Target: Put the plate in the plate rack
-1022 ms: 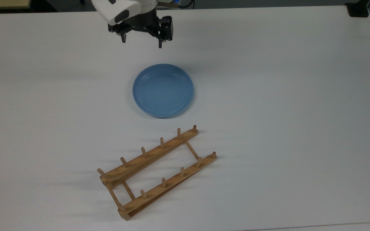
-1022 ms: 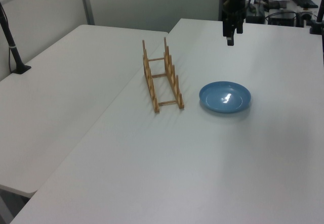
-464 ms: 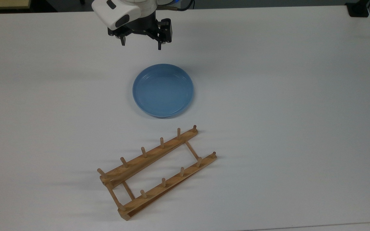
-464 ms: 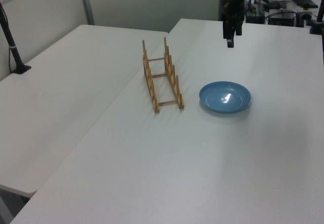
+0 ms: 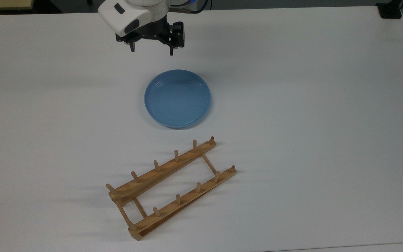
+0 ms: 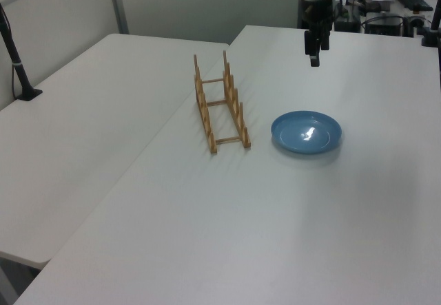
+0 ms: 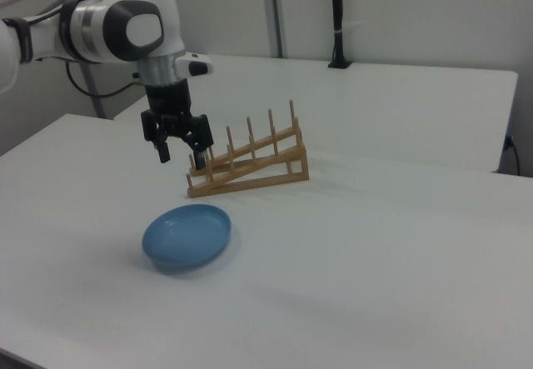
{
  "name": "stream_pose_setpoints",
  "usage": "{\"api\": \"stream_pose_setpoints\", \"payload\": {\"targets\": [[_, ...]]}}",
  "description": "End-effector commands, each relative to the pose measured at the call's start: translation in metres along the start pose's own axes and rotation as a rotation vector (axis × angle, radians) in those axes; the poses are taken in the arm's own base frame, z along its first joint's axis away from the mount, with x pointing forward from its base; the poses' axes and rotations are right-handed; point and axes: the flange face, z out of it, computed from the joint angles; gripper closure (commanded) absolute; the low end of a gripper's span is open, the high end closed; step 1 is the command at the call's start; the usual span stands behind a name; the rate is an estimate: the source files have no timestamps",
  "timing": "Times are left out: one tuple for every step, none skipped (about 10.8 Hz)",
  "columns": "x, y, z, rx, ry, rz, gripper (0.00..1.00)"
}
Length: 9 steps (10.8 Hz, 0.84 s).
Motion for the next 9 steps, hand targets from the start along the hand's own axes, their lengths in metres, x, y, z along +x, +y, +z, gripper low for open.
{"api": "stream_pose_setpoints", "payload": {"targets": [[0.015,0.032,0.021,0.023,0.032,-0.052,0.03],[0.024,0.048,0.035,0.036,0.036,-0.048,0.03],[0.030,0.054,0.054,0.048,0.011,-0.076,0.04],[0.035,0.058,0.070,0.048,-0.015,-0.109,0.04],[0.040,0.060,0.088,0.049,-0.043,-0.128,0.07],[0.045,0.057,0.109,0.053,-0.075,-0.154,0.10],[0.052,0.051,0.126,0.065,-0.083,-0.162,0.15],[0.057,0.047,0.141,0.066,-0.062,-0.161,0.21],[0.062,0.045,0.150,0.060,-0.035,-0.163,0.23]]}}
